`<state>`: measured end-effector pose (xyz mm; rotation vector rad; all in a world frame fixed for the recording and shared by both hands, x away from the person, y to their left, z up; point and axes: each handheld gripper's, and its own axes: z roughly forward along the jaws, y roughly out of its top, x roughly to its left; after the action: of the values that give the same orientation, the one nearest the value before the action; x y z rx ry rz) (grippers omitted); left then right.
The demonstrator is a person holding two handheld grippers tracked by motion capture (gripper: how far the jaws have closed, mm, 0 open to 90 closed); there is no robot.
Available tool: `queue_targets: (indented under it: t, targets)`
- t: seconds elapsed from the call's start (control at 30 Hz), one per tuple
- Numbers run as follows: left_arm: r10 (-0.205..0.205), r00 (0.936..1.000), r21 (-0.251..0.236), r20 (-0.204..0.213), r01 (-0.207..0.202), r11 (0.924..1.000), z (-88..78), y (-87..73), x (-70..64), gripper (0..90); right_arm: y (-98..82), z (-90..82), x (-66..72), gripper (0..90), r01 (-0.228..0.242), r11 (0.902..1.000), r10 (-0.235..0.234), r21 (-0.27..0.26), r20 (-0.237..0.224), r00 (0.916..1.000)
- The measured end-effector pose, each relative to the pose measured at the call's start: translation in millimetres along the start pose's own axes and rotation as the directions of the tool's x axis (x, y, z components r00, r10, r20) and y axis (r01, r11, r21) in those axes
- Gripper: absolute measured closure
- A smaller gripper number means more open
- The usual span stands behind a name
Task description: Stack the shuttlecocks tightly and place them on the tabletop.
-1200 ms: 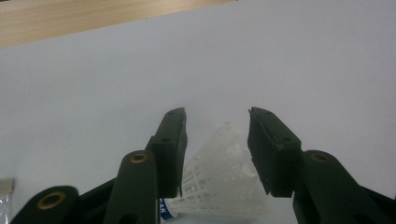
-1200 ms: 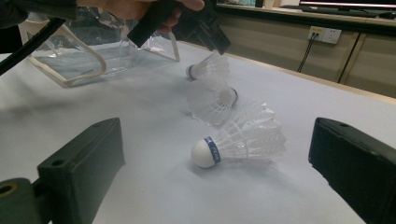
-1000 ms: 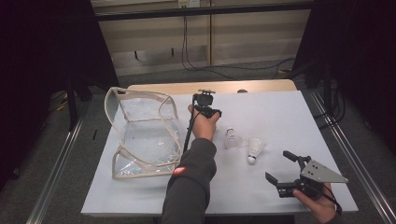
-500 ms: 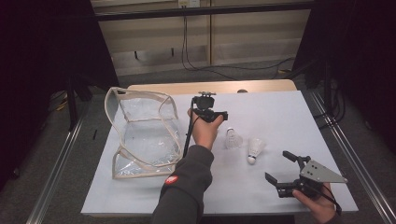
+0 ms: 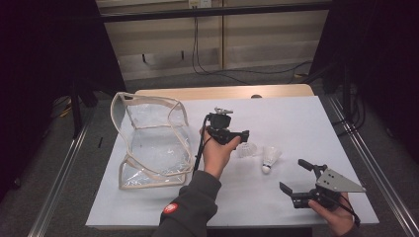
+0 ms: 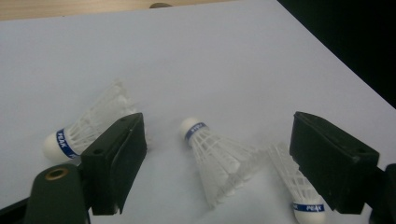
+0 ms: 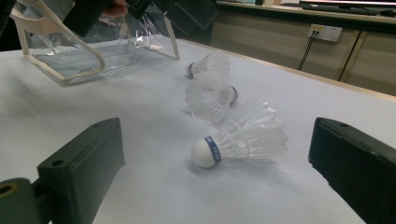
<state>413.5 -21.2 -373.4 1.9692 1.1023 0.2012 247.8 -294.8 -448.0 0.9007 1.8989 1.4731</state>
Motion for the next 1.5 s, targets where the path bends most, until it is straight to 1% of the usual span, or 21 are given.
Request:
queue_targets:
  t: [0.17, 0.2, 0.23, 0.37, 0.4, 0.53, 0.67, 0.77, 0.87, 0.93, 0.97, 1.03, 1.07, 1.1, 1.17, 1.2, 1.27, 1.33, 1.37, 1.4, 1.5]
  targets:
    - [0.03, 0.9992, 0.015, 0.025, -0.031, 0.9994, -1.4, -8.3, -5.7, 15.7, 0.2, 0.2, 0.7, 2.7, 0.001, 1.0, -0.001, 0.0, -0.001, 1.0]
    - [0.031, 0.9993, 0.013, 0.022, -0.032, 0.9994, -1.5, -10.1, -6.1, 15.6, 0.3, 0.1, 0.7, 2.7, 0.0, 1.0, 0.0, 0.0, -0.001, 1.0]
    - [0.032, 0.9989, 0.022, 0.034, -0.033, 0.9992, -2.3, -11.7, -5.8, 14.8, 0.3, -0.1, 0.6, 2.7, 0.002, 1.0, -0.002, 0.0, 0.0, 1.0]
    - [0.049, 0.9977, 0.024, 0.048, -0.05, 0.9984, -5.4, -19.8, -6.6, 12.7, 0.4, -1.0, 0.4, 2.7, 0.003, 1.0, -0.003, 0.001, 0.0, 1.0]
    - [0.045, 0.9976, 0.016, 0.052, -0.046, 0.9988, -6.0, -22.3, -7.4, 12.6, 0.3, -0.9, 0.6, 2.7, 0.0, 1.0, 0.0, 0.002, 0.001, 1.0]
    - [0.053, 0.993, 0.025, 0.106, -0.056, 0.9981, -8.7, -30.3, -10.9, 10.2, 0.3, -2.1, 1.0, 2.7, 0.001, 1.0, -0.001, 0.003, 0.004, 1.0]
    - [0.065, 0.9882, 0.027, 0.139, -0.069, 0.9973, -13.9, -37.0, -11.4, 8.3, 0.6, -3.0, 1.4, 2.7, -0.001, 1.0, 0.001, -0.001, 0.004, 1.0]
    - [0.073, 0.986, 0.02, 0.15, -0.077, 0.9969, -17.6, -43.2, -9.5, 6.9, 0.7, -3.3, 1.7, 2.7, 0.005, 1.0, -0.005, 0.001, 0.007, 1.0]
    - [0.088, 0.9854, 0.009, 0.146, -0.09, 0.9959, -20.7, -50.4, -8.8, 6.6, 1.2, -3.6, 2.6, 2.7, 0.006, 1.0, -0.006, 0.002, 0.007, 1.0]
    - [0.09, 0.981, 0.016, 0.172, -0.094, 0.9955, -21.5, -55.3, -8.2, 6.6, 1.3, -3.2, 2.9, 2.7, 0.008, 1.0, -0.008, 0.001, 0.006, 0.9999]
    - [0.084, 0.9801, 0.016, 0.18, -0.089, 0.9959, -21.9, -57.7, -8.0, 6.6, 1.4, -3.0, 3.2, 2.7, 0.006, 1.0, -0.006, 0.0, 0.006, 1.0]
    - [0.099, 0.9753, 0.016, 0.197, -0.104, 0.9944, -22.9, -61.5, -7.0, 6.2, 1.7, -2.9, 4.1, 2.7, 0.007, 1.0, -0.007, 0.004, 0.007, 1.0]
    - [0.095, 0.9742, 0.014, 0.205, -0.1, 0.9949, -23.2, -63.4, -6.8, 5.8, 1.8, -2.5, 4.2, 2.7, 0.011, 0.9999, -0.011, 0.001, 0.003, 0.9999]
    - [0.101, 0.9725, 0.016, 0.21, -0.107, 0.9942, -24.0, -65.1, -6.0, 5.7, 1.9, -2.5, 4.6, 2.7, 0.009, 1.0, -0.009, 0.004, 0.005, 0.9999]
    - [0.095, 0.9716, 0.012, 0.217, -0.1, 0.9949, -25.1, -69.4, -5.0, 5.6, 1.7, -2.3, 4.3, 2.7, 0.014, 0.9999, -0.014, 0.004, 0.004, 0.9999]
    - [0.101, 0.9683, 0.018, 0.228, -0.108, 0.994, -25.5, -71.6, -4.1, 5.3, 1.7, -2.4, 4.2, 2.7, 0.013, 0.9999, -0.013, 0.005, 0.006, 0.9999]
    - [0.099, 0.9646, 0.025, 0.244, -0.108, 0.9938, -26.2, -76.6, -2.8, 4.7, 1.6, -2.5, 3.7, 2.7, 0.016, 0.9999, -0.016, 0.007, 0.008, 0.9998]
    - [0.116, 0.9609, 0.031, 0.251, -0.128, 0.9913, -26.7, -81.6, -2.6, 4.7, 1.5, -2.4, 3.6, 2.8, 0.016, 0.9998, -0.016, 0.008, 0.009, 0.9998]
    - [0.117, 0.9597, 0.032, 0.255, -0.13, 0.9911, -26.7, -83.5, -3.1, 4.7, 1.6, -2.4, 3.7, 2.7, 0.016, 0.9998, -0.016, 0.008, 0.009, 0.9998]
    - [0.128, 0.9567, 0.034, 0.261, -0.141, 0.9894, -26.6, -86.3, -3.6, 4.7, 1.5, -2.2, 3.6, 2.7, 0.016, 0.9999, -0.016, 0.006, 0.007, 0.9998]
    - [0.126, 0.9514, 0.047, 0.281, -0.145, 0.9883, -26.4, -92.2, -3.9, 4.7, 1.6, -2.1, 3.8, 2.7, 0.017, 0.9998, -0.017, 0.007, 0.007, 0.9998]
